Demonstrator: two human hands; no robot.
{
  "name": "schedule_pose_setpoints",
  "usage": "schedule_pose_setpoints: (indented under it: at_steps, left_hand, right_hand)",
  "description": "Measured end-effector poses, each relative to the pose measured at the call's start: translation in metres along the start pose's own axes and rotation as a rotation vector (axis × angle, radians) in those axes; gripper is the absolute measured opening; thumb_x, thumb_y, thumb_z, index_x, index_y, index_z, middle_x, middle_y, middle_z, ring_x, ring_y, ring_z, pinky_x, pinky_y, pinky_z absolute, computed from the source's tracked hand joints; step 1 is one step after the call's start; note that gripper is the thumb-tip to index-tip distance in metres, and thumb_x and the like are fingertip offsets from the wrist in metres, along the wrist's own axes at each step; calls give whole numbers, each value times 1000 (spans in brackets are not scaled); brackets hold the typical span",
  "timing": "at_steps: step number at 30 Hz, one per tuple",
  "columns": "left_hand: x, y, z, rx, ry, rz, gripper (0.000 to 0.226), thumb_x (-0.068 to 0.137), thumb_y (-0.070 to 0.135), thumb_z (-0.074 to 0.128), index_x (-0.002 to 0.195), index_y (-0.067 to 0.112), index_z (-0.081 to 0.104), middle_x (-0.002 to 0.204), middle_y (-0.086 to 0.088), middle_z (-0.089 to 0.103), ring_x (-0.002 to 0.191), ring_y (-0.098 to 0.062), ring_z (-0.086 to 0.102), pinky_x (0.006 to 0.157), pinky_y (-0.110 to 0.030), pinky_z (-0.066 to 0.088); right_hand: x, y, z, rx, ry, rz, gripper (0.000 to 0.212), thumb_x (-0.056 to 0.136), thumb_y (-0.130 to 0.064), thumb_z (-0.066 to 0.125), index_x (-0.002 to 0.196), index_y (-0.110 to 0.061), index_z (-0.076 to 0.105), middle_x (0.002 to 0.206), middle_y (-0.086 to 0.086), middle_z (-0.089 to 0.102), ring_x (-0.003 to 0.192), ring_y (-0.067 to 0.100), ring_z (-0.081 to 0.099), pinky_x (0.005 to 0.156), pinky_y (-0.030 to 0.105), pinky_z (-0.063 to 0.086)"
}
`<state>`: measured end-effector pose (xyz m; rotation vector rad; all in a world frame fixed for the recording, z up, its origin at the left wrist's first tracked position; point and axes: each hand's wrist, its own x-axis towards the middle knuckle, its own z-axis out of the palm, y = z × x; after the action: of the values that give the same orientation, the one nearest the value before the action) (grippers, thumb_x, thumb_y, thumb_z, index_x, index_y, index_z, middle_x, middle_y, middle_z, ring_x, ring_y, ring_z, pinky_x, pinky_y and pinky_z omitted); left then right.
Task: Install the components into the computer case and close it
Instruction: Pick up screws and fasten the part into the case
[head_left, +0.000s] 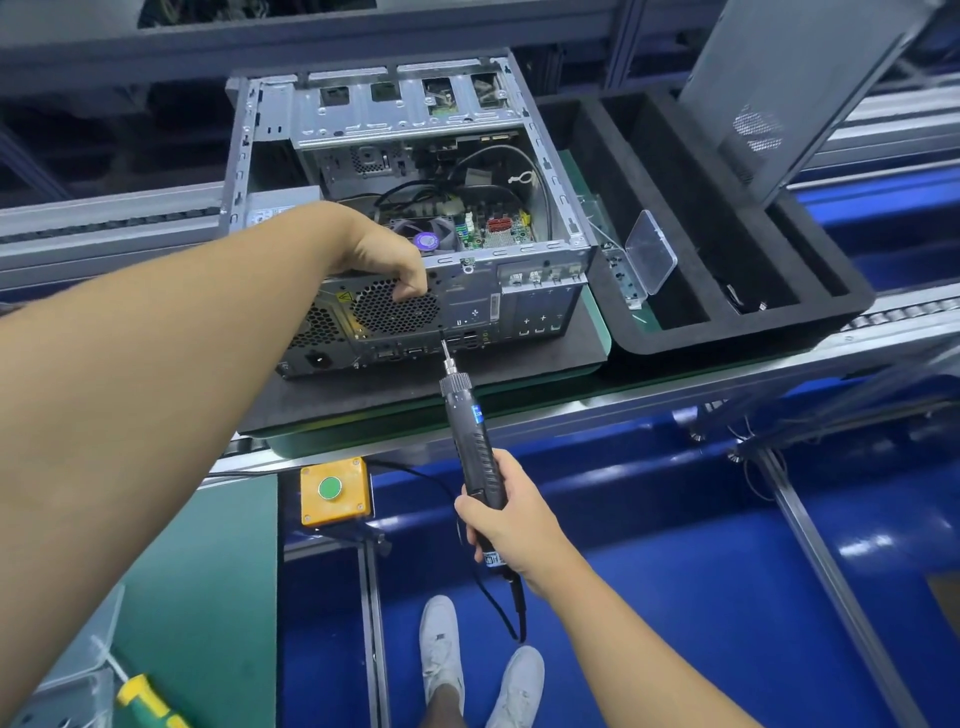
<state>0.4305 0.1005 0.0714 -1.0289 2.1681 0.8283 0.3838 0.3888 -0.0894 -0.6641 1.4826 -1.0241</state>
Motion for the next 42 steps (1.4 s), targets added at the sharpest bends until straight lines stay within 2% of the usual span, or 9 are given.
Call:
schedule_pose_setpoints:
  at_steps: [7, 11, 15, 19, 24, 30, 34, 37, 42]
  left_hand:
    - [-1, 1, 0, -14, 2, 2, 43, 78, -2, 46, 43, 18, 30, 54, 3, 39, 67, -20, 32, 94, -35, 24]
    - [-3, 2, 1, -25, -27, 14, 40, 72, 7, 50, 40, 19, 28, 47, 8, 33, 67, -21, 25, 90, -37, 26]
    - [-1, 1, 1, -35, -7, 9, 44, 78, -5, 44, 43, 17, 29, 48, 7, 32, 65, -20, 26, 90, -35, 25]
    - [-1, 0, 1, -22, 21, -5, 48, 78, -3, 46, 38, 19, 31, 61, 1, 40, 69, -20, 32, 97, -36, 25]
    - [-2, 2, 2, -19, 22, -10, 45, 78, -3, 46, 42, 17, 31, 62, -1, 40, 70, -20, 34, 100, -37, 25]
    - [-4, 2, 2, -16, 1, 4, 46, 77, -4, 45, 40, 18, 30, 44, 10, 37, 68, -22, 29, 97, -38, 26]
    - [-5, 2, 2, -12, 13, 2, 48, 77, -3, 45, 38, 19, 30, 44, 11, 38, 69, -22, 30, 101, -39, 25]
    - [-6, 3, 2, -28, 10, 1, 45, 75, -1, 46, 38, 19, 29, 44, 9, 36, 68, -22, 28, 99, -39, 26]
    - [-9, 4, 2, -44, 10, -5, 22, 46, 19, 52, 37, 22, 32, 69, -9, 34, 68, -23, 28, 86, -38, 26]
  right_hand:
    - [3, -1, 1, -2, -5, 3, 34, 86, -23, 65, 114, -40, 55, 83, -1, 64, 66, 14, 61, 59, 27, 54]
    - [5, -2, 3, 5, 1, 11, 33, 86, -22, 65, 113, -40, 55, 83, -2, 64, 66, 14, 61, 59, 30, 55]
    - [6, -2, 1, -1, 11, 23, 33, 86, -22, 65, 112, -40, 55, 83, -4, 64, 66, 13, 60, 59, 29, 55]
    - [6, -2, 1, 0, 12, 13, 32, 86, -23, 65, 110, -41, 56, 83, -5, 64, 66, 13, 61, 59, 29, 55]
    - [6, -4, 2, -8, 24, 11, 31, 85, -24, 65, 108, -42, 56, 83, -4, 65, 65, 12, 61, 59, 28, 56]
    - [6, -7, 3, -11, 6, 33, 28, 85, -25, 64, 106, -41, 55, 79, -2, 64, 63, 14, 61, 57, 30, 55]
    - [5, -10, 5, -63, 27, 37, 30, 87, -26, 64, 110, -41, 53, 73, -6, 61, 56, 7, 57, 52, 23, 52]
    - [3, -13, 9, -7, 27, 50, 30, 86, -28, 65, 113, -38, 54, 70, -10, 60, 59, 9, 58, 53, 26, 53]
    - [-1, -21, 9, 88, -5, 55, 25, 89, -27, 67, 111, -29, 55, 73, 4, 58, 51, 13, 55, 47, 26, 49]
